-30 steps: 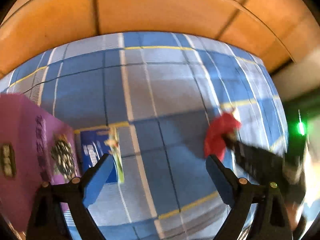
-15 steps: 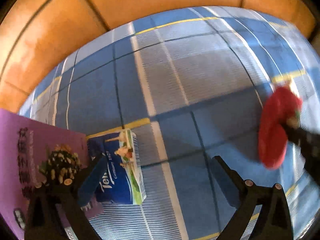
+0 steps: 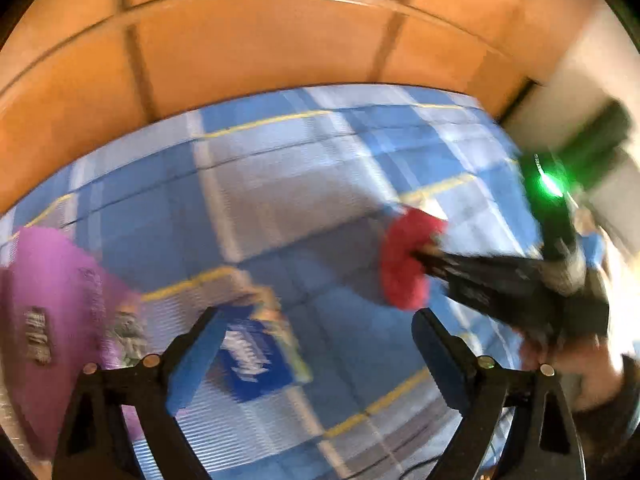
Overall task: Organize soft objects
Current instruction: 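Grasp the blue Tempo tissue pack with the left tool while the right tool holds the red sock, then carry the Tempo pack onto the gold tray and open the left tool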
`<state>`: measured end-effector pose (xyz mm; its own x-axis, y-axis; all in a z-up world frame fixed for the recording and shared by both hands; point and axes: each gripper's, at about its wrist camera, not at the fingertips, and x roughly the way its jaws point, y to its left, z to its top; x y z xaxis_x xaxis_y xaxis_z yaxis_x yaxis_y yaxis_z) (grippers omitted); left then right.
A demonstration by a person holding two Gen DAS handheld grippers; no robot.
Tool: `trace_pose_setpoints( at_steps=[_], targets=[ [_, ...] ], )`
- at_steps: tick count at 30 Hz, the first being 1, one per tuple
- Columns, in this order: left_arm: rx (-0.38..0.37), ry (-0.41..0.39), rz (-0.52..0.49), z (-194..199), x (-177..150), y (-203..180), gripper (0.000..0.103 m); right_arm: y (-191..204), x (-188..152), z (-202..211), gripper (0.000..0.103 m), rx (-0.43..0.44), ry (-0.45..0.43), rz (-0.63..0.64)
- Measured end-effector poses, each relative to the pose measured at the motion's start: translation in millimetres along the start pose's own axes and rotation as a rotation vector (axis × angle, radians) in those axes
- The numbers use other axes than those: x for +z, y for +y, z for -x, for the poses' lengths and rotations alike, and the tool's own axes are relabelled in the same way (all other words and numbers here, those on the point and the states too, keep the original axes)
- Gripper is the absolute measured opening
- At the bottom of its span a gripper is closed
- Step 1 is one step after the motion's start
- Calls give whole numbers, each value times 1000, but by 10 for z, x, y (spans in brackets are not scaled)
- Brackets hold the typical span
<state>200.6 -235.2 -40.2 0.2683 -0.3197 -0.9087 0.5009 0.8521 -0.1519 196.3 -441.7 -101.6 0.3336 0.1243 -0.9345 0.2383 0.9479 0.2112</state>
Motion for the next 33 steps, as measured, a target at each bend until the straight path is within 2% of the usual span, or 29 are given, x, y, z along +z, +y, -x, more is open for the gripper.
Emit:
trace_pose_setpoints(
  at_steps=[2, 8, 11, 12, 13, 14, 16, 24, 30, 33],
  targets=[
    [13, 70, 48, -71, 50, 83, 96, 17, 3, -11, 11, 0, 0, -2],
    [122, 216, 70, -529, 3, 33, 96, 14, 3, -19, 11, 5, -1, -8],
    [158, 237, 92, -712, -65, 44, 93, 9, 7, -14, 11, 4, -1, -6],
    [158, 244, 96, -764, -108, 46, 88, 13, 5, -13, 12, 3, -1, -5],
    [162, 248, 95, -803, -141, 48, 74, 20, 2, -13, 11, 1, -1, -2],
    [186, 240, 73, -823, -182, 35, 75, 27, 2, -16, 12, -1, -1, 0],
    [200, 188, 9, -771, -249, -51, 64, 58, -3, -23, 11, -12, -3, 13],
    [194, 96, -28, -549, -428, -132, 61, 113, -21, -53, 12, -37, -13, 45],
    [142, -39, 14, -6, -138, -106, 61, 156, -43, -76, 12, -49, -23, 58],
    [125, -130, 69, 357, 80, 77, 61, 195, -77, -76, 12, -70, -35, 88]
  ],
)
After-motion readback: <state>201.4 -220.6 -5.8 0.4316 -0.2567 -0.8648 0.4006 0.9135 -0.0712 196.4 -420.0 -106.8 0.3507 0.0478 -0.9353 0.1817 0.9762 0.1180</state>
